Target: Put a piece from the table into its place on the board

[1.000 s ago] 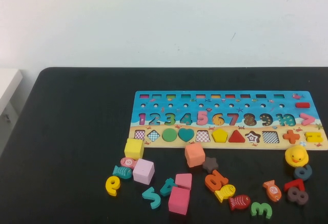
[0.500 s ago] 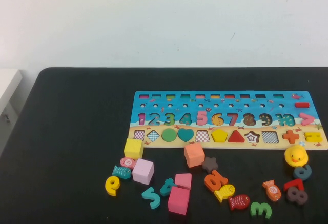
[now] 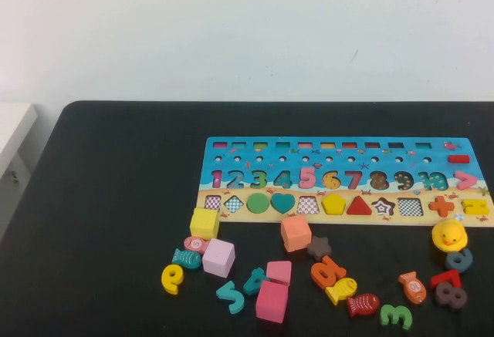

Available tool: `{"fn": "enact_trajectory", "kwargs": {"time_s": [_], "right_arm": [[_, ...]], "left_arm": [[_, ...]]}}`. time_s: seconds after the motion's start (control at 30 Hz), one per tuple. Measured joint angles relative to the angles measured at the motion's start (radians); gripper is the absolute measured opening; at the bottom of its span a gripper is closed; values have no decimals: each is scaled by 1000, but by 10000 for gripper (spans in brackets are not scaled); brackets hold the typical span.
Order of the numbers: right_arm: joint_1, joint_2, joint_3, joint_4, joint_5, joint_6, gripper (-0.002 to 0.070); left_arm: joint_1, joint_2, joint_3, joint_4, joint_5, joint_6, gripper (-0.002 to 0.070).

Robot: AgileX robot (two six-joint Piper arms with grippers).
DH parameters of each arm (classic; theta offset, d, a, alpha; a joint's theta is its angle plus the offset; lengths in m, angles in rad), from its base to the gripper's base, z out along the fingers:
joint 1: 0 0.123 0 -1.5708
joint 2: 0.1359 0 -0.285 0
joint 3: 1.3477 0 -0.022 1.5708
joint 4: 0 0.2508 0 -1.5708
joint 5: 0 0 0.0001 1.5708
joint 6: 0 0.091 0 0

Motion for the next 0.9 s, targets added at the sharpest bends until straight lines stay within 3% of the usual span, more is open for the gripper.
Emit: {"fn": "enact_trajectory", "kwargs": {"time_s": [0.3,0.9], "right_arm": [[90,0,0,-12,0,22,19],[98,0,0,-54,-5,26,19]], "left_arm": [[0,0,0,0,0,0,-2],[0,0,0,0,0,-4,-2]]}}
